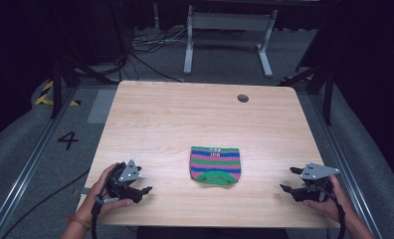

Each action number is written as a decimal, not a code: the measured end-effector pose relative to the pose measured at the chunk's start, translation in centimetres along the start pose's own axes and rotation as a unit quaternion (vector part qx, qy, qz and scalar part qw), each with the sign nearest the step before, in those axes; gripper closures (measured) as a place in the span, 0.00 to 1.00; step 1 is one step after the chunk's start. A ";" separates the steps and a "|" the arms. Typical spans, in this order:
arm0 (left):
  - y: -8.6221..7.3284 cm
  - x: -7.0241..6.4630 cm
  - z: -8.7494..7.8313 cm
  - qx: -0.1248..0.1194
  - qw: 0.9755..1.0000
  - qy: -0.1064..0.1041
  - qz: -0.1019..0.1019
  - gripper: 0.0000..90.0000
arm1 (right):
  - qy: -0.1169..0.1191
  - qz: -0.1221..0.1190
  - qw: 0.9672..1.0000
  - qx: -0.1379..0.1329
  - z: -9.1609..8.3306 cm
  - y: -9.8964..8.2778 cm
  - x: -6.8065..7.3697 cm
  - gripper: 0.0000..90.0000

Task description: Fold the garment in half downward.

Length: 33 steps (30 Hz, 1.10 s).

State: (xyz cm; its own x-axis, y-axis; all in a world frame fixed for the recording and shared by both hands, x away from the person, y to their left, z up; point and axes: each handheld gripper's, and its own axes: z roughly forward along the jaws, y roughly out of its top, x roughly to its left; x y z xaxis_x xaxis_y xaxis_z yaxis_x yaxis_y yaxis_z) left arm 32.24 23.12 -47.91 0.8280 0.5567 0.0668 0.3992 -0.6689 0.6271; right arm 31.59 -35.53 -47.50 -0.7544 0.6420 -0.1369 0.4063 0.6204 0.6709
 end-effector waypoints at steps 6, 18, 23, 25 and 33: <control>-1.7 0.5 -1.2 -0.013 1.000 0.001 -0.021 0.26 | 0.002 0.035 0.999 -0.013 -0.9 -2.2 -0.5 0.30; -4.1 1.4 -0.8 -0.011 0.998 -0.017 -0.066 0.20 | -0.005 0.125 0.992 -0.024 -1.2 -5.9 -1.4 0.25; -4.5 1.3 -0.7 -0.027 0.997 -0.016 -0.073 0.17 | -0.007 0.128 0.991 -0.028 -1.2 -6.1 -1.5 0.24; -4.4 1.2 -0.6 -0.025 0.997 -0.009 -0.070 0.16 | -0.007 0.127 0.991 -0.027 -1.2 -6.1 -1.5 0.24; -4.4 0.8 -0.6 -0.027 0.996 0.004 -0.085 0.17 | -0.007 0.128 0.991 -0.027 -1.2 -6.1 -1.5 0.24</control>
State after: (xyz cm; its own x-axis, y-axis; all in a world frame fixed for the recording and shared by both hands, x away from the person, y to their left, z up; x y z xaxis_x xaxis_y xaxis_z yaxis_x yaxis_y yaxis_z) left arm 30.90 26.86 -50.14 0.7473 0.6635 -0.0370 0.5107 -0.5379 0.6707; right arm 29.61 -40.85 -50.51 -0.6224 0.7820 0.0330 0.5549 0.4112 0.7232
